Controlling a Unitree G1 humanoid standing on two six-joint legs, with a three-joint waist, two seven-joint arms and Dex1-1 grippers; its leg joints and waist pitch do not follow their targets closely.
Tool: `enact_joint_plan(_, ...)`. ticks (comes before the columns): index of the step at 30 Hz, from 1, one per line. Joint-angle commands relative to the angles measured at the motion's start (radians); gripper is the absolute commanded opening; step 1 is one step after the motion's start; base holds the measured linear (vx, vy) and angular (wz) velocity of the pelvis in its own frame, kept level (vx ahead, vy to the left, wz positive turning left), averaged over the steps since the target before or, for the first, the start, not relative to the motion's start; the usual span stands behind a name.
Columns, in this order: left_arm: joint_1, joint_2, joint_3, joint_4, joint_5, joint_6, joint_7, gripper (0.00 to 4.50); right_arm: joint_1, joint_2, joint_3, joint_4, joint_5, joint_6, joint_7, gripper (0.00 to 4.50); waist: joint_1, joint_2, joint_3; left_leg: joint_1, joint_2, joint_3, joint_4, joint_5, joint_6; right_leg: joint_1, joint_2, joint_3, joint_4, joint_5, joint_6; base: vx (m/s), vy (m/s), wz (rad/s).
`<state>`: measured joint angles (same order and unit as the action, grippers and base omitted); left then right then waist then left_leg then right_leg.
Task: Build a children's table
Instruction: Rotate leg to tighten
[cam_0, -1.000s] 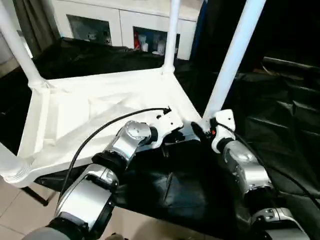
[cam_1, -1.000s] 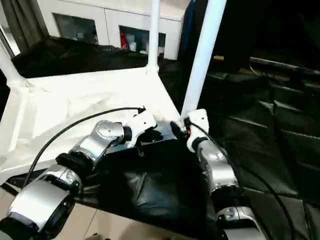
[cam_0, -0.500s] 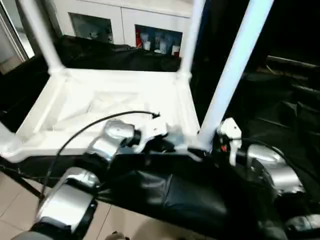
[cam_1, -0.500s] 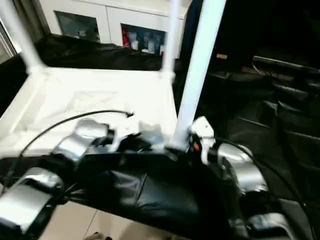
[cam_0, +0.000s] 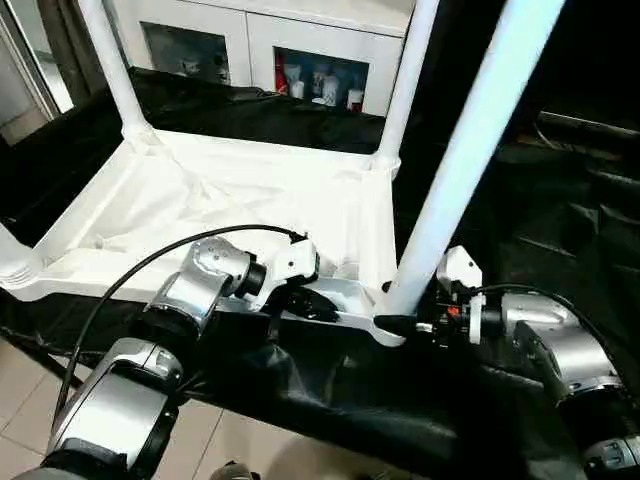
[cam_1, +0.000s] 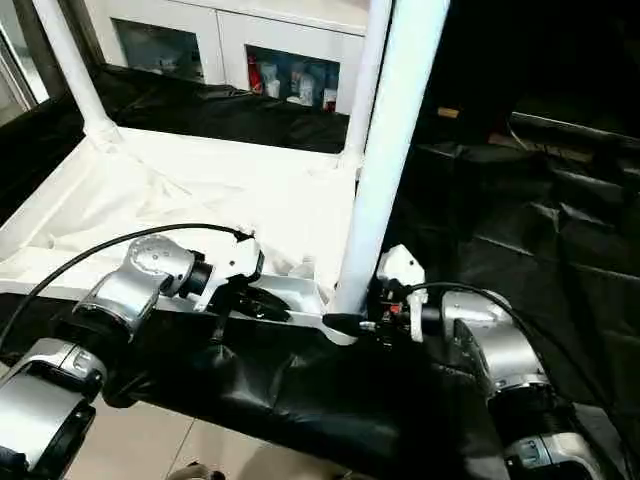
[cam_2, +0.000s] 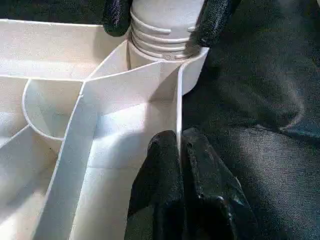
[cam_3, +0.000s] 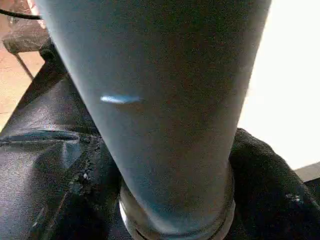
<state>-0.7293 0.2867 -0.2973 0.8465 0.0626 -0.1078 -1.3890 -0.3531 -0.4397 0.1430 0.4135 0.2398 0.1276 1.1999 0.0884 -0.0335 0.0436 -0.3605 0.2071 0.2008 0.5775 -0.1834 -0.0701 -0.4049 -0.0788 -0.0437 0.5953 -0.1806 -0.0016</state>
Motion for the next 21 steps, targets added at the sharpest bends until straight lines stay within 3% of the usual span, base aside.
enact_joint_plan(1, 0.004, -0.019, 0.012, 0.005, -0.005, -0.009, 0.05, 0.0, 0.014, 0.009, 0.004, 0.009, -0.012, 0.001, -0.022, 2.75, 0.002, -0.008, -0.056, 0.009, 0.031, -0.008, -0.061, -0.191, 0.061, 0.047, -0.059, 0.032, -0.059, -0.156, -0.246, 0.0, 0.0, 0.0)
enact_joint_plan(3, -0.012, -0.034, 0.021, 0.034, 0.012, -0.019, 0.135, 0.0, 0.014, 0.034, -0.01, 0.032, -0.03, -0.002, -0.097, 2.7, 0.0, -0.01, -0.055, 0.008, 0.029, -0.009, -0.062, -0.201, 0.054, 0.046, -0.06, 0.033, -0.062, -0.177, -0.24, 0.0, 0.0, 0.0)
enact_joint_plan(5, -0.035, -0.055, 0.029, 0.073, 0.038, -0.014, 0.254, 0.0, 0.004, 0.072, -0.032, 0.077, -0.057, 0.0, -0.218, 2.67, -0.006, -0.01, -0.052, 0.012, 0.027, -0.013, -0.066, -0.238, 0.035, 0.042, -0.063, 0.033, -0.072, -0.267, -0.214, 0.0, 0.0, 0.0)
enact_joint_plan(9, -0.079, -0.118, 0.058, 0.143, 0.052, -0.015, 0.456, 0.0, -0.022, 0.154, -0.077, 0.156, -0.096, 0.046, -0.484, 2.66, -0.016, -0.009, -0.052, 0.017, 0.023, -0.017, -0.069, -0.266, 0.006, 0.038, -0.061, 0.033, -0.083, -0.359, -0.175, 0.0, 0.0, 0.0)
enact_joint_plan(12, -0.102, -0.174, 0.053, 0.176, 0.067, 0.022, 0.553, 0.0, -0.059, 0.245, -0.137, 0.223, -0.091, 0.082, -0.71, 2.66, -0.027, -0.005, -0.052, 0.014, 0.022, -0.016, -0.071, -0.274, -0.001, 0.033, -0.06, 0.036, -0.082, -0.347, -0.177, 0.0, 0.0, 0.0)
enact_joint_plan(14, -0.111, -0.2, 0.053, 0.192, 0.07, 0.032, 0.585, 0.0, -0.078, 0.286, -0.161, 0.247, -0.088, 0.09, -0.792, 2.66, -0.031, -0.003, -0.053, 0.014, 0.021, -0.018, -0.071, -0.264, -0.004, 0.039, -0.06, 0.034, -0.083, -0.332, -0.176, 0.0, 0.0, 0.0)
enact_joint_plan(17, -0.119, -0.242, 0.042, 0.207, 0.074, 0.032, 0.602, 0.0, -0.103, 0.337, -0.15, 0.264, -0.117, 0.072, -0.87, 2.66, -0.033, -0.002, -0.054, 0.014, 0.02, -0.016, -0.07, -0.261, -0.001, 0.038, -0.057, 0.036, -0.082, -0.294, -0.182, 0.0, 0.0, 0.0)
enact_joint_plan(19, -0.127, -0.271, 0.031, 0.221, 0.08, 0.015, 0.59, 0.0, -0.112, 0.365, -0.098, 0.249, -0.153, 0.011, -0.841, 2.66, -0.033, -0.001, -0.055, 0.013, 0.018, -0.015, -0.068, -0.259, 0.011, 0.04, -0.057, 0.035, -0.082, -0.273, -0.183, 0.0, 0.0, 0.0)
enact_joint_plan(21, -0.127, -0.268, 0.028, 0.221, 0.082, 0.01, 0.579, 0.0, -0.113, 0.357, -0.087, 0.247, -0.157, -0.01, -0.817, 3.22, -0.032, -0.001, -0.056, 0.01, 0.019, -0.015, -0.068, -0.25, 0.024, 0.043, -0.058, 0.036, -0.08, -0.263, -0.185, 0.0, 0.0, 0.0)
